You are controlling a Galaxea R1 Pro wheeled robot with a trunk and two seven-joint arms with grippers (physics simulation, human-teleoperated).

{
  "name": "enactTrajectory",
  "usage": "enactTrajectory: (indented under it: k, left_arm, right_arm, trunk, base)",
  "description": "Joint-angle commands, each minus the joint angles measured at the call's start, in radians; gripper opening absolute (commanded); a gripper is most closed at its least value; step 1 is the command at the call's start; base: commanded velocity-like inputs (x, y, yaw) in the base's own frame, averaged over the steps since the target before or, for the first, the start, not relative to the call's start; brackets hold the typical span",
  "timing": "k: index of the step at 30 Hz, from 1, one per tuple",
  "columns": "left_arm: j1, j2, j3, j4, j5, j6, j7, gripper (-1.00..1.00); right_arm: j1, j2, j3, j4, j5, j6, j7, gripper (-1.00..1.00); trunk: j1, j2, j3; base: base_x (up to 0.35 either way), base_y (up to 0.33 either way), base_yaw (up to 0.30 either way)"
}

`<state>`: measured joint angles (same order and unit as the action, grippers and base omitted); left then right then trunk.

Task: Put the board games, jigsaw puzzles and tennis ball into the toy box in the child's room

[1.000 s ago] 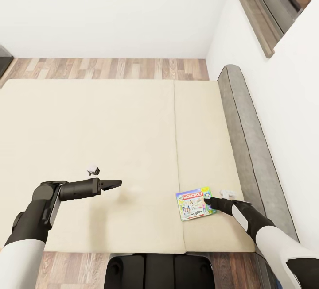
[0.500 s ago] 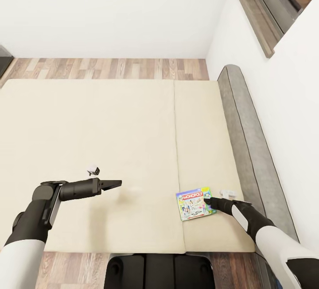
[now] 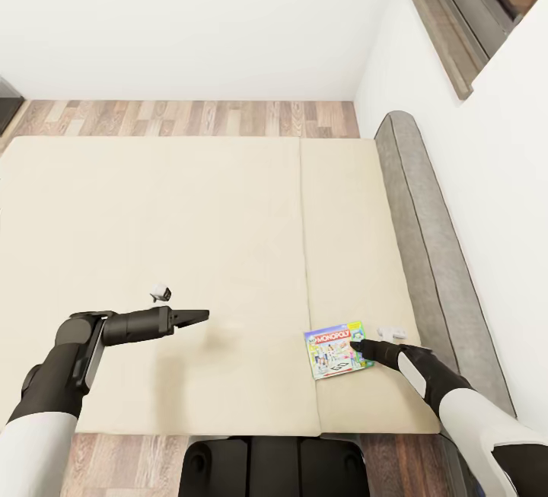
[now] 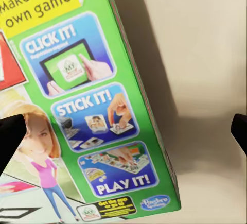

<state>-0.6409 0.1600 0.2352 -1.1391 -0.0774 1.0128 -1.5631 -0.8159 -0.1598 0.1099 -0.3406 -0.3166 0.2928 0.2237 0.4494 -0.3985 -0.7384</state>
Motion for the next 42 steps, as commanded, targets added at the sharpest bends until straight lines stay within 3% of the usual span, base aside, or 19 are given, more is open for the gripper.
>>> enactTrajectory:
  k: [1, 42]
  left_arm:
    - [0.0, 0.0, 0.001, -0.001, -0.008, 0.01, -0.008, 1.0]
    - [-0.001, -0.001, 0.001, -0.001, -0.008, 0.01, -0.008, 1.0]
  right_arm:
    - [0.0, -0.001, 0.008, -0.001, -0.01, 0.005, -0.001, 1.0]
    - [0.0, 0.0, 0.008, -0.001, -0.011, 0.005, -0.002, 1.0]
  trunk:
    - [0.001, -0.002, -0.001]
    - [0.001, -0.002, 0.014]
  base:
    - [0.0, 0.084, 0.0]
    - [0.0, 0.005, 0.0]
